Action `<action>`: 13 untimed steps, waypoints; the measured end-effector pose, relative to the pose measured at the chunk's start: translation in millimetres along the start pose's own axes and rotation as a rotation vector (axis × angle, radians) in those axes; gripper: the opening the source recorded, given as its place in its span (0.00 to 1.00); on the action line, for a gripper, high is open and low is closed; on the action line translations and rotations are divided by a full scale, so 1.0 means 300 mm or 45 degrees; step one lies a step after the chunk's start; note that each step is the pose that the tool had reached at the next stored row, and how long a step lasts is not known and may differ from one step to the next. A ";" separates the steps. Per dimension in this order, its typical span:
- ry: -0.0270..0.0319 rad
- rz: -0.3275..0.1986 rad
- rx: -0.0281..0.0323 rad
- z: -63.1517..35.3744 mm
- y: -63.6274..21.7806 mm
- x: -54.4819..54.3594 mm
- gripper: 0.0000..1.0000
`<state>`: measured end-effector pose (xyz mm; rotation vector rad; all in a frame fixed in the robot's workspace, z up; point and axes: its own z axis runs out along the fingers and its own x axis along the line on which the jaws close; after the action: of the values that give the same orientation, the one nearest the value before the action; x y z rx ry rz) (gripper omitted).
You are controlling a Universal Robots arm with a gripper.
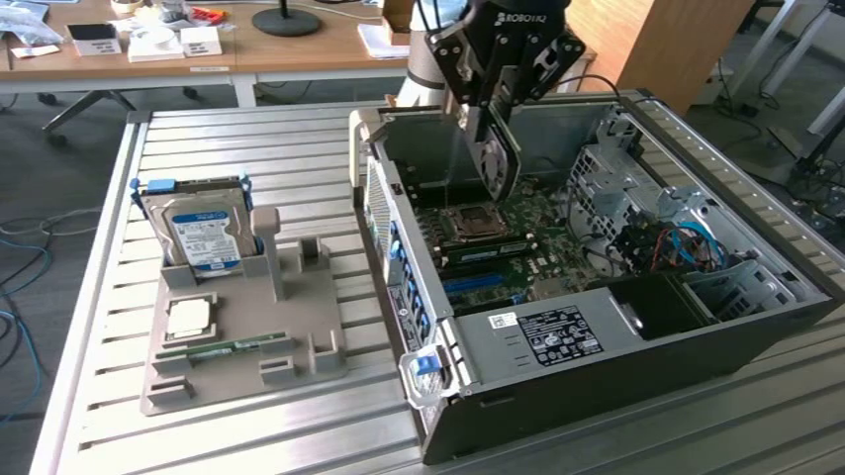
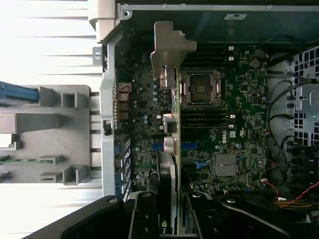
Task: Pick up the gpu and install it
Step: 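Pick up the gpu and move the gpu toward the slot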
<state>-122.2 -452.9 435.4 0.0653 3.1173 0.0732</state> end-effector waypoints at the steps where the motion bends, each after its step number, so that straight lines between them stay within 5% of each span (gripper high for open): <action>1: 0.0000 0.000 0.0000 0.000 0.000 -0.005 0.27; 13: 0.0000 0.000 0.0001 0.001 0.003 -0.063 0.27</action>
<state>-103.4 -452.9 435.4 0.0653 3.1173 0.0732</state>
